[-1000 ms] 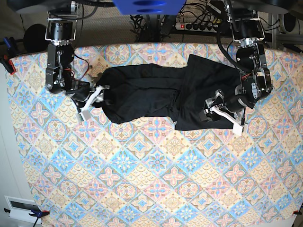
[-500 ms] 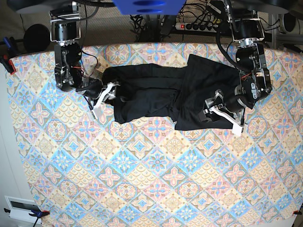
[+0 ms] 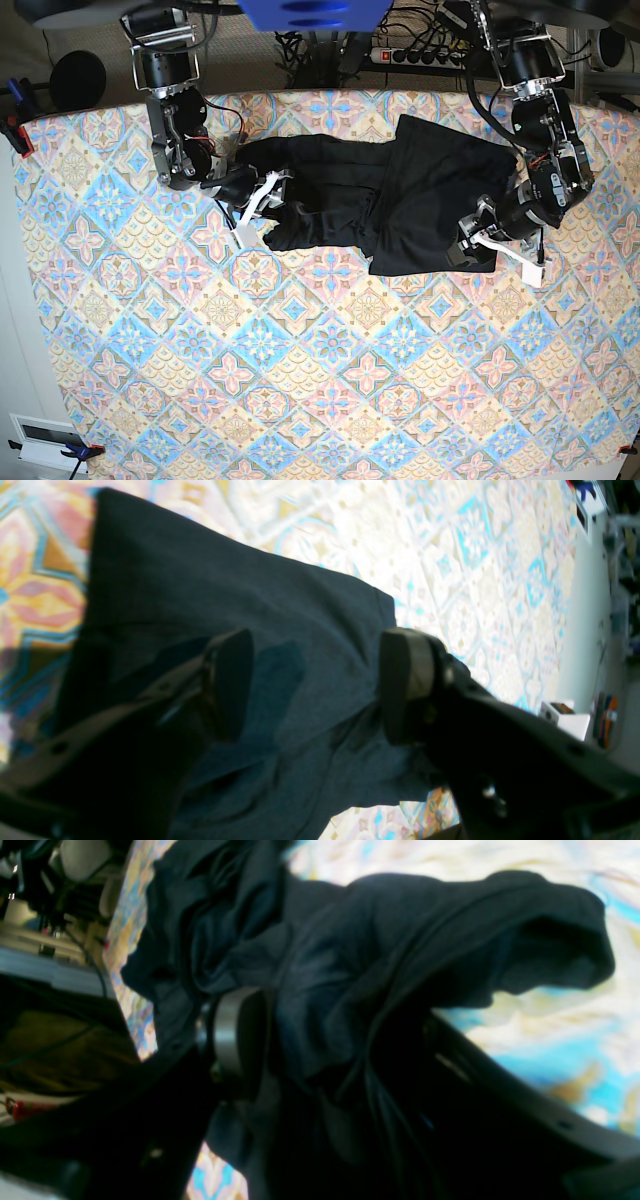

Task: Layout the t-shirt on the table in an organized manner, then fold the t-shirt properly
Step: 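Grasp the shirt end with the right gripper, then lift and fold the shirt end toward the left gripper with the right gripper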

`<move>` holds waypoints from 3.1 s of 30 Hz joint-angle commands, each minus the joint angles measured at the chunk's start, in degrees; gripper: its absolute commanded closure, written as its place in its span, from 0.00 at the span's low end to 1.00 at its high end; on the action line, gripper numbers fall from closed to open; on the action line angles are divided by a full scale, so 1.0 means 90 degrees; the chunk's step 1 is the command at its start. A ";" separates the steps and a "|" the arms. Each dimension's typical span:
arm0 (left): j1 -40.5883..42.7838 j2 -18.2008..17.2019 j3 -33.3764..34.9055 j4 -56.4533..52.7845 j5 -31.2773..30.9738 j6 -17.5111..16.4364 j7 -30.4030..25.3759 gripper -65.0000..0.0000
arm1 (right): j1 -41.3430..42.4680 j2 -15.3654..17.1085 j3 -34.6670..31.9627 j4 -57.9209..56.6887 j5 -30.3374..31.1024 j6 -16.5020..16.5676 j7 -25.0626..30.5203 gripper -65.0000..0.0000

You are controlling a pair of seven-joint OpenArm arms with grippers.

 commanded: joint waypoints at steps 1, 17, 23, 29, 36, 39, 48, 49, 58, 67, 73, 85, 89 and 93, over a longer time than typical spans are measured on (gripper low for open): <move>-0.0094 -0.0069 -0.0033 0.0093 -0.0112 -0.0043 -0.0047 0.42 | -0.0050 -0.0004 -0.0052 -0.0025 -0.0538 -0.0136 -0.0543 0.44; -0.0094 -0.0069 -0.0297 0.0093 -0.0102 -0.0043 -0.0086 0.42 | -0.0040 -0.0004 0.1130 0.0044 -0.0704 -0.0165 -0.0631 0.99; 0.0052 -0.0215 -0.0297 0.0093 -0.0063 -0.0043 -0.0047 0.43 | 0.0185 0.0162 0.1657 -0.0015 -0.0713 -0.0165 -0.0622 0.99; 0.0296 -0.0557 0.0152 0.0093 -0.0093 -0.0043 -0.0076 0.54 | 0.0624 0.0533 0.2028 -0.0035 -0.0713 -0.0165 -0.0573 0.99; 0.0375 -0.0528 0.0631 -0.0112 -0.0054 -0.0043 -0.0096 0.66 | 0.0996 0.0836 0.2273 -0.0162 -0.0713 -0.0165 -0.0602 0.99; 0.0316 -0.0479 0.1159 -0.0600 -0.0044 -0.0043 -0.0369 0.65 | 0.0986 0.0836 0.2263 -0.0083 -0.0713 -0.0165 -0.0631 0.99; 0.0326 -0.0469 0.2839 -0.1470 0.0376 -0.0043 -0.1580 0.68 | 0.0732 0.0826 0.2077 0.1411 -0.0694 -0.0155 -0.0641 0.99; 0.0326 -0.0469 0.2907 -0.1479 0.0376 -0.0043 -0.1639 0.68 | 0.0634 0.0807 0.1980 0.1597 -0.0694 -0.0155 -0.0641 0.99; 0.0423 -0.0176 0.2936 -0.1479 0.0376 -0.0034 -0.1707 0.68 | 0.0537 0.0006 0.0964 0.3023 -0.0694 -0.0155 -0.0622 0.99; 0.0453 0.0068 0.2927 -0.1479 0.0366 -0.0024 -0.1707 0.68 | 0.0576 -0.1069 -0.0052 0.2495 -0.0792 -0.0145 -0.0553 0.99; 0.0472 0.0058 0.2927 -0.1470 0.0337 -0.0034 -0.1707 0.68 | 0.1142 -0.1078 -0.1195 0.1665 -0.1739 -0.0145 0.0209 0.94; 0.0560 0.0049 0.2917 -0.1265 0.0327 -0.0034 -0.1707 0.68 | 0.1435 -0.1450 -0.1596 0.1177 -0.2569 -0.0165 0.0482 0.79; 0.0697 0.0039 0.2917 -0.0815 0.0327 -0.0034 -0.1698 0.68 | 0.1523 -0.1625 -0.1586 0.1177 -0.2784 -0.0165 0.0668 0.79; 0.0775 0.0010 0.2917 -0.0620 0.0327 -0.0034 -0.1668 0.68 | 0.1533 -0.1772 -0.1625 0.1323 -0.3312 -0.0165 0.0639 0.79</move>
